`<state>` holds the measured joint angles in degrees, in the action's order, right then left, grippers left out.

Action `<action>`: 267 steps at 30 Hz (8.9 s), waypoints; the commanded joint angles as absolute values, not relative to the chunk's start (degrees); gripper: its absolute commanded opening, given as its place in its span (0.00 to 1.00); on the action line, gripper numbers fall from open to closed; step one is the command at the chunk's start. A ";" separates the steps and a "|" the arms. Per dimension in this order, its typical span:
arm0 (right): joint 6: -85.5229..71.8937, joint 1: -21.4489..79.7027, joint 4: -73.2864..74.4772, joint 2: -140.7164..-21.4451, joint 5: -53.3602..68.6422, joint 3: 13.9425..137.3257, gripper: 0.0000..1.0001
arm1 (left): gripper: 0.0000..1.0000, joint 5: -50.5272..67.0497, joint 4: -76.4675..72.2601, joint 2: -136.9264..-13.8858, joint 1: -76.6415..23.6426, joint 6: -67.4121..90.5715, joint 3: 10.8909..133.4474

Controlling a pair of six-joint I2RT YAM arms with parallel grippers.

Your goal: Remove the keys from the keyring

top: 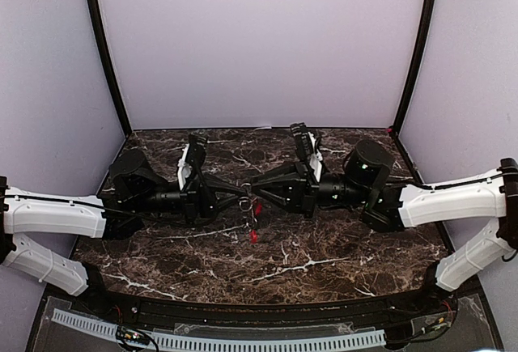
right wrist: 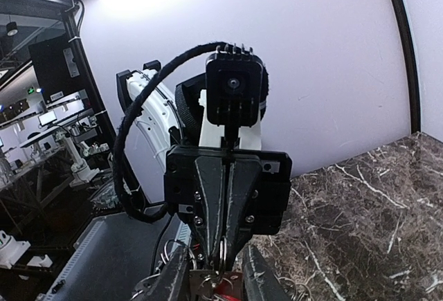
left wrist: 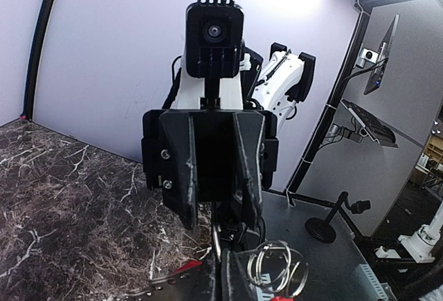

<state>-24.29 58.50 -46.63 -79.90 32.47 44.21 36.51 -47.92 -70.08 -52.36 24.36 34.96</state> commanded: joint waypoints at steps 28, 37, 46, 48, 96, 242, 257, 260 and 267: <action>-7.46 58.80 -13.88 -76.06 29.38 54.38 0.00 | 0.65 31.92 -42.68 -62.70 -52.38 19.83 33.48; -0.55 58.80 11.98 -79.38 25.05 67.34 0.00 | 0.59 29.17 -31.44 -64.73 -52.34 13.95 38.31; 1.87 58.80 24.87 -83.51 27.83 75.52 0.00 | 0.49 29.64 -28.12 -67.43 -52.31 11.82 40.52; 2.22 58.80 26.47 -83.87 29.22 76.73 0.00 | 0.47 29.98 -28.00 -67.88 -52.30 11.61 40.65; 1.51 56.84 25.44 -82.84 36.89 77.02 0.29 | 0.00 43.13 -41.91 -73.64 -52.29 17.16 39.52; -17.92 49.74 -21.93 -69.82 -10.63 36.56 0.87 | 0.75 7.13 -18.82 -82.51 -18.70 18.14 40.94; -18.37 1.15 -30.01 -75.12 12.40 30.14 0.91 | 0.80 10.22 -28.49 -71.41 18.45 23.63 26.20; -16.50 -6.53 -33.72 -74.17 9.64 25.82 0.90 | 0.86 3.17 -33.25 -69.07 19.07 19.57 22.48; -11.53 -7.91 -57.99 -76.67 4.32 14.01 0.90 | 0.99 5.91 -50.92 -78.55 14.52 8.61 18.44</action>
